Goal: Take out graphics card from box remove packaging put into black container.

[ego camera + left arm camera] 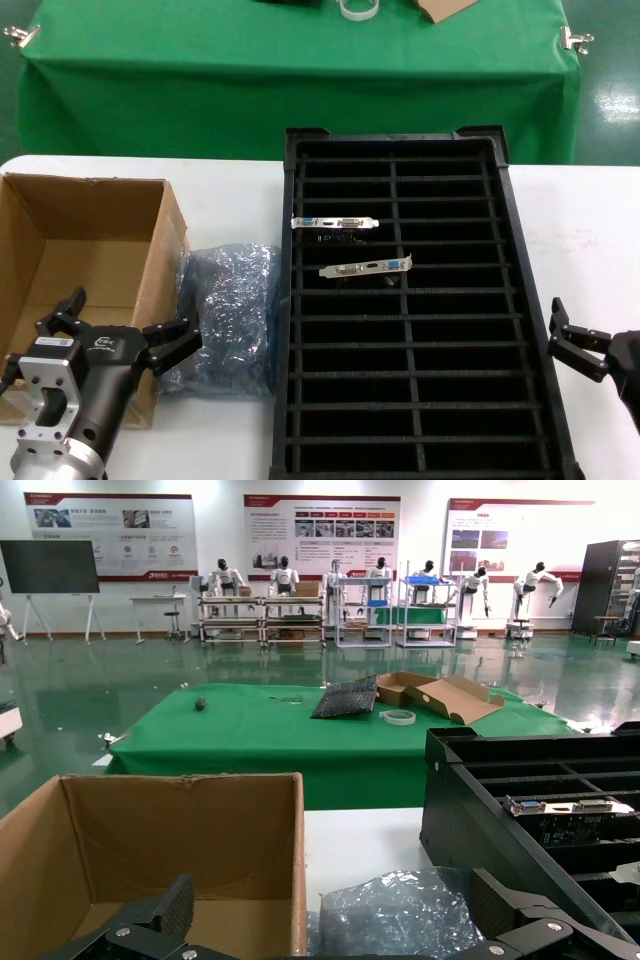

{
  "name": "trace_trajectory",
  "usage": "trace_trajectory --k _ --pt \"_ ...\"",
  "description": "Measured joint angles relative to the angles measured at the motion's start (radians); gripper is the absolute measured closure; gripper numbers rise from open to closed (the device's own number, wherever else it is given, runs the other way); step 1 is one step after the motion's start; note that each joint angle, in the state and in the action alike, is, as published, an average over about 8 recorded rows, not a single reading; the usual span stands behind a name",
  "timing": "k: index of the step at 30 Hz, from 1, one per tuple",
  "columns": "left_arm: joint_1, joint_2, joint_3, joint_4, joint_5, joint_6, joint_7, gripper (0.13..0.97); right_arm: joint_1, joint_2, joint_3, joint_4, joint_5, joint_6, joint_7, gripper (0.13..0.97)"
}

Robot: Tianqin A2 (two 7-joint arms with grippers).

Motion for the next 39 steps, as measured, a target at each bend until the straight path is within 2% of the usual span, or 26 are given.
trace_trajectory --k 39 --pt "0.0 0.0 0.0 0.0 0.0 0.0 0.0 0.132 0.0 0.0 0.0 0.0 0.0 0.0 0.0 0.129"
